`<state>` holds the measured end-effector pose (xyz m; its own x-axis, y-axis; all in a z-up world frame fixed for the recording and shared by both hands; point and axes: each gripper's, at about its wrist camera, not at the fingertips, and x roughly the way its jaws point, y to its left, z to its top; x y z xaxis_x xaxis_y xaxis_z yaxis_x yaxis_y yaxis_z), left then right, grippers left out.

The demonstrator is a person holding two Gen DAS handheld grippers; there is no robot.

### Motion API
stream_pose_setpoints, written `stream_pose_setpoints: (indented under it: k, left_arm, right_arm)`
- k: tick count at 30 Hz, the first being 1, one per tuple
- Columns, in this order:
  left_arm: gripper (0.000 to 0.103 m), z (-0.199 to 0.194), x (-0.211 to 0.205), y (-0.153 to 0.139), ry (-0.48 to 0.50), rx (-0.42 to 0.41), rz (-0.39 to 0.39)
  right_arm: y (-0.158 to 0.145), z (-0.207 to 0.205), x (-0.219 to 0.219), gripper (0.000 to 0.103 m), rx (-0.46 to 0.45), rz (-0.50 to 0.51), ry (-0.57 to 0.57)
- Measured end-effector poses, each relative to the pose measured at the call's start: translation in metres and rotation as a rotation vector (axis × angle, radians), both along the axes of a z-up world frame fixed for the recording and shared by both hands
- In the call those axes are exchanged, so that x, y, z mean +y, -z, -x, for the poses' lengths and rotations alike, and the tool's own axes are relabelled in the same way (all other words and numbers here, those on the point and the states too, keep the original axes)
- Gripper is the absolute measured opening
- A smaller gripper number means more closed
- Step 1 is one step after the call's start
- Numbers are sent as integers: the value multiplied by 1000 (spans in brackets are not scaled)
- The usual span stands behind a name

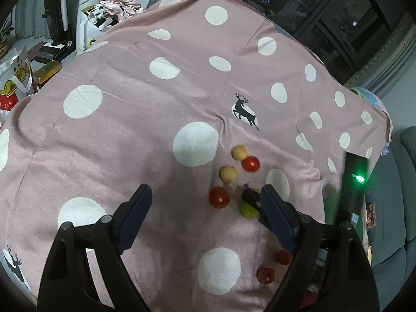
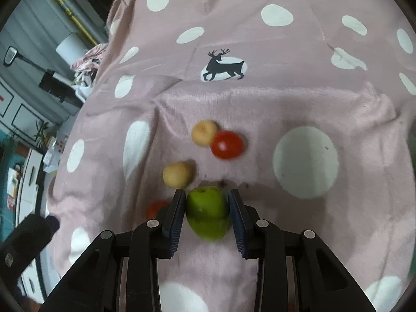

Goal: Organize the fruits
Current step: 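Close the right tool around the small green fruit in the pile, then lift the small green fruit off the cloth with the right tool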

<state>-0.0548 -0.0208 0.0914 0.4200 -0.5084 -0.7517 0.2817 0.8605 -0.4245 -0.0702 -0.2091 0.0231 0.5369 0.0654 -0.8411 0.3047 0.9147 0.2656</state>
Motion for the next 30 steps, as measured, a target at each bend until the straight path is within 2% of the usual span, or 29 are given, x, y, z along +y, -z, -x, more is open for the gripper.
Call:
stream_pose_setpoints:
  k: [6,12,13,14,16,19,26,30]
  left_arm:
    - [84,9,-14,3,47,1,-11]
    - [75,21,-37,12,114,5,-50]
    - [73,22,-39,13,122,12,-53]
    - [65,22,-42,15,131,18,-55]
    - [58,24,-46,18,148,38,-54]
    - [49,28,-52,22,183,64,-58]
    - [48,45,-78,36,302,125,-41]
    - [46,58,-90,41,355,128,-69]
  right_arm:
    - [-10,48,-13,36,31,-82,13]
    - [-2,69,-28,34,57,-160,38]
    - [-1,69,-30,34,53,-151,50]
    - [-1,69,-32,34,53,-138,61]
    - [2,69,-36,34,62,-118,80]
    - [5,71,-44,34,54,-161,92]
    - [-2,82,-53,34,-7,-222,94]
    - [5,81,-59,34,7,-250,124]
